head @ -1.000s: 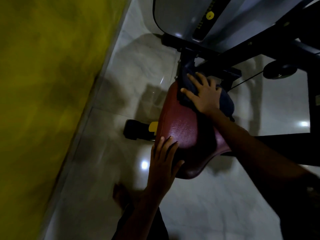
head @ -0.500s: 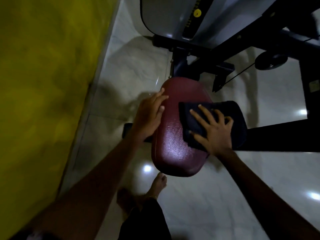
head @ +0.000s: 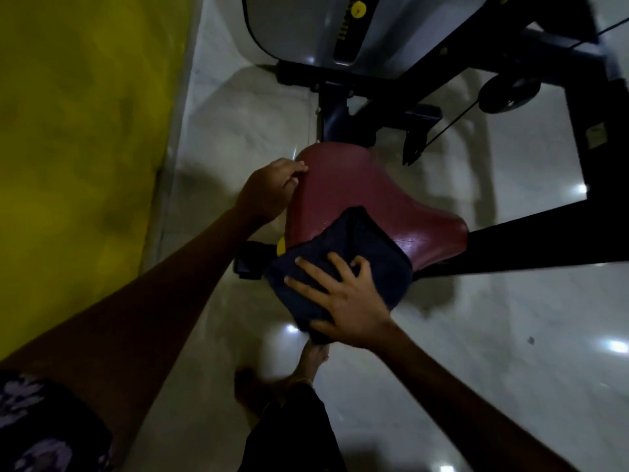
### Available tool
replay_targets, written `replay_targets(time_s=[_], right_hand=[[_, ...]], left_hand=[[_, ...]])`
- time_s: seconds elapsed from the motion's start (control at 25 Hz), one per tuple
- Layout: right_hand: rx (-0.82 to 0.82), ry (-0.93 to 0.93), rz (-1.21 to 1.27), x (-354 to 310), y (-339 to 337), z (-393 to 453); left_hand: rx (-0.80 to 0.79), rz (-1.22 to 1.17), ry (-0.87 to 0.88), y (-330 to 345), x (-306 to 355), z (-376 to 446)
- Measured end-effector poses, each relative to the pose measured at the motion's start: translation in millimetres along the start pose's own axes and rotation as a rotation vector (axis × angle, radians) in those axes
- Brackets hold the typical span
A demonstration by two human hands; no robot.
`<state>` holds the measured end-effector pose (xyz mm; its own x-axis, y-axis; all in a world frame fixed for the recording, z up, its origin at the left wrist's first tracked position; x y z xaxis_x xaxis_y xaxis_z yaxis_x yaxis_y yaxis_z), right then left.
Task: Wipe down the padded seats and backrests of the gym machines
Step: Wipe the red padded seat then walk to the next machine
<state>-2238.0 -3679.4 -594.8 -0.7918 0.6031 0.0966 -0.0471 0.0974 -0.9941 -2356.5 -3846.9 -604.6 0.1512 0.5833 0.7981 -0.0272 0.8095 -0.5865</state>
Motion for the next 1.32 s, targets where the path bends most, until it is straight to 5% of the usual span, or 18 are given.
replay_targets(time_s=[0.08,0.16,0.28,0.4,0.48,0.56,0.68,0.88,1.08,1.32], right_hand=[[0.007,-0.111,0.01,43,-1,-22],[-0.027,0.009,-0.008,99,0,-29],[-0.054,0.542,0.055,167,-5,-8],[-0.137,1.024,0.153,168,-4,20],[-0.141,0.919,0.138,138,-2,45],[-0.119,0.626,0.107,117,-7,68],[-0.152,0.403,0.083,147,-3,91],[-0.066,0.834,0.223,206,8,36],[0.163,0.997,0.113,138,5,-15],[0.183,0.783,0.211,78,6,-55]], left_hand=[[0.046,0.104,0.011,7,8,-7],[0.106,0.147,-0.051,17,18,-13],[0.101,0.179,-0.239,42,30,-26],[0.164,0.236,-0.37,65,41,-46],[0.226,0.31,-0.376,70,45,-51],[0.213,0.351,-0.399,72,42,-50],[0.223,0.391,-0.341,73,45,-48],[0.213,0.541,-0.202,77,48,-44],[0.253,0.529,-0.176,76,45,-44],[0.256,0.48,-0.19,78,42,-46]])
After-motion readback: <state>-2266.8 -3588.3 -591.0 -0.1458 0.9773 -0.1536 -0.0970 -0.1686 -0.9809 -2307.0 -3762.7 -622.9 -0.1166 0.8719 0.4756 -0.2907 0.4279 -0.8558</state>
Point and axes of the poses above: each hand's wrist, its own z-axis towards the middle knuckle, its own y-axis out of the palm, x = y × z, the point moved 6 cm from there along z, towards the middle knuckle, and after that the axes turned 7 degrees about y, right-handed, at the moved point
